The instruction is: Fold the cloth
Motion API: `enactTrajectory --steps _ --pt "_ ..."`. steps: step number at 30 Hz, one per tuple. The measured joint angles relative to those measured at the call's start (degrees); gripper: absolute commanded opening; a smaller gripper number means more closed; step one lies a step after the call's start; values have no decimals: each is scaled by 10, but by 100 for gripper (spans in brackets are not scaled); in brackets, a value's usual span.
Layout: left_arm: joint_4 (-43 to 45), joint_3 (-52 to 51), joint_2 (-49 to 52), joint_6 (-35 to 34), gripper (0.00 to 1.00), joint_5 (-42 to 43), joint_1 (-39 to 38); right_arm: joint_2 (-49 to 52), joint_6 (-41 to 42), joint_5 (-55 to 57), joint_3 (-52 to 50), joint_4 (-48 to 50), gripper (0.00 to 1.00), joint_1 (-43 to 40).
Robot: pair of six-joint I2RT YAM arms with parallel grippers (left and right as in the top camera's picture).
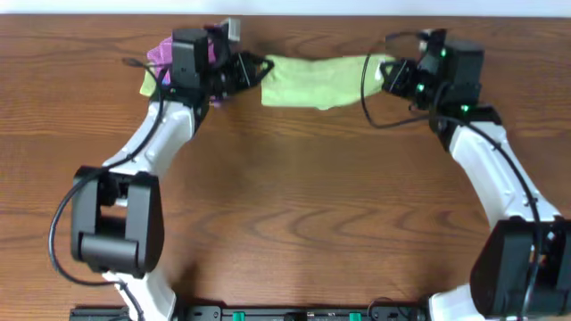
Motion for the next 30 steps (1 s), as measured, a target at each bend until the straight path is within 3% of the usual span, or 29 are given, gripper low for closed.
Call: enactTrajectory --steps 7,14,21,30 --pt "-10 78 13 -3 6 -1 2 4 -15 7 85 -21 1 0" --pt "-32 87 13 -1 6 1 15 4 -39 14 95 -57 1 0" --pt "-120 87 13 35 6 26 17 4 -64 20 95 -106 1 0" --pt "-294 90 13 121 6 80 17 4 -84 16 96 -272 1 0"
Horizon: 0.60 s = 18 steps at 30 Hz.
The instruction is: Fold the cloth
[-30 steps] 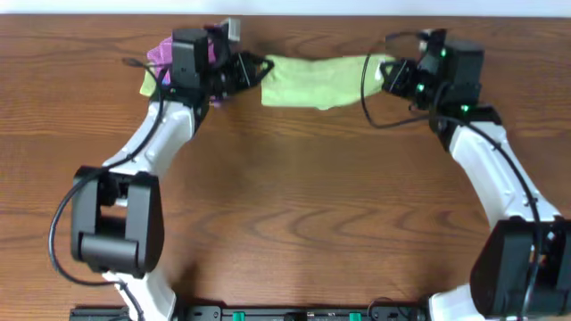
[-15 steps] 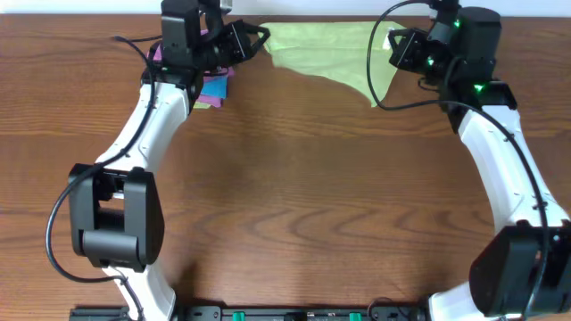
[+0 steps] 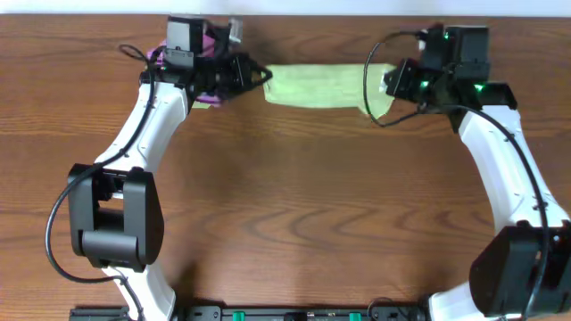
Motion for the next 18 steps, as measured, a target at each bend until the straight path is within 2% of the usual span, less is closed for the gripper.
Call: enactTrajectory --steps 7,18 --pt "-224 3 0 130 6 19 0 0 -9 -12 0 -108 1 7" --pt "-427 3 0 303 6 21 0 0 -41 -20 0 -225 1 51"
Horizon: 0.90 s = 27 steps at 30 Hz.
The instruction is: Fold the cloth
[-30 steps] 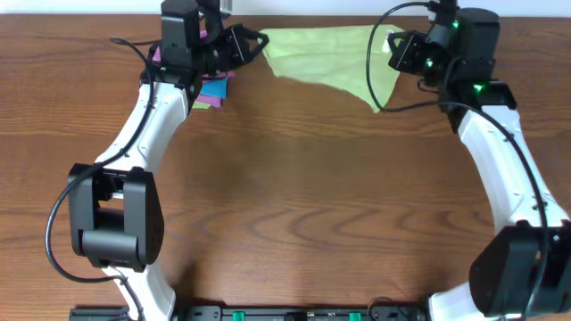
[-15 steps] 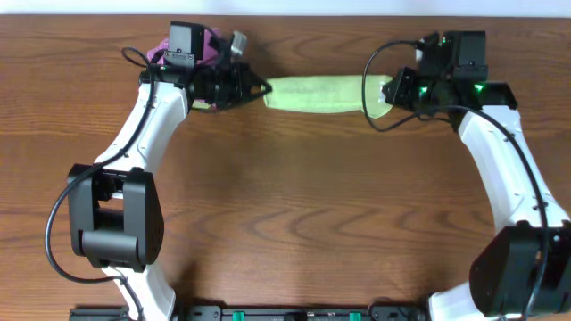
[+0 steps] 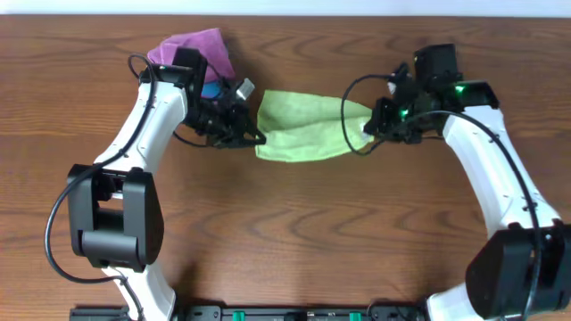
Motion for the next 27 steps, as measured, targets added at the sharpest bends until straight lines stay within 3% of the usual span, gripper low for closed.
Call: enactTrajectory --steps 4,11,18,27 --pt "-50 0 0 56 6 -5 0 0 -17 0 -12 -19 1 2" --pt "-62 -58 0 109 6 -9 0 0 -27 -1 -103 -15 2 3" --pt "-61 -167 0 141 6 -12 0 0 -29 -3 -167 -2 2 4" --pt "-60 -202 0 162 6 -11 0 -10 -29 -5 -232 1 2 8"
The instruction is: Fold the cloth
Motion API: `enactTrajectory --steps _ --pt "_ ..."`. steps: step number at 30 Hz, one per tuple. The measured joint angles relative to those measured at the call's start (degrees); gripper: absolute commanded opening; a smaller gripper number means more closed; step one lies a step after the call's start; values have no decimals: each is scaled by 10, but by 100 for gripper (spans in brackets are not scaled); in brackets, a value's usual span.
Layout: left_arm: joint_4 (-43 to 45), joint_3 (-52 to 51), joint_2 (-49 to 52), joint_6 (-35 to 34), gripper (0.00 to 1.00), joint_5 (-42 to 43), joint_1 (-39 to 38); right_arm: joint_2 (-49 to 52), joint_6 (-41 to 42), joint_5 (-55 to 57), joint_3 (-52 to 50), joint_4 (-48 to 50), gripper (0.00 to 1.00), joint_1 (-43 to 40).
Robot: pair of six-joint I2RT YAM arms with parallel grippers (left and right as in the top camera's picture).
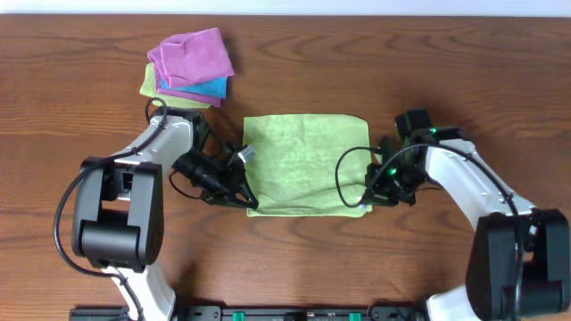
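Observation:
A lime-green cloth (303,160) lies spread as a rough rectangle in the middle of the table. My left gripper (251,201) is at its near left corner and appears shut on that corner. At the near right corner my right gripper (366,200) appears shut on the cloth's edge. A small fold of cloth shows along the near edge between them.
A stack of folded cloths (187,67), purple on top with blue and yellow-green beneath, sits at the back left of the wooden table (285,259). Black cables loop beside both wrists.
Both grippers have come nearer the front with the green cloth. The cloth was a narrow hanging band and now lies spread wide on the table.
The cloth was held stretched between both grippers at the far edge of the table, beside the stack. Then it hung lower, over the middle of the table. Now it lies spread flat, with both grippers at its near corners.

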Motion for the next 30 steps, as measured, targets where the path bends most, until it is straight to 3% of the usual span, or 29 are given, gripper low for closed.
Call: enactTrajectory --steps 12,30 --pt "26 -7 0 -5 6 20 0 -64 10 2 -10 92 1 0" --pt "263 5 0 -241 6 -5 0 -66 56 38 -10 266 1 0"
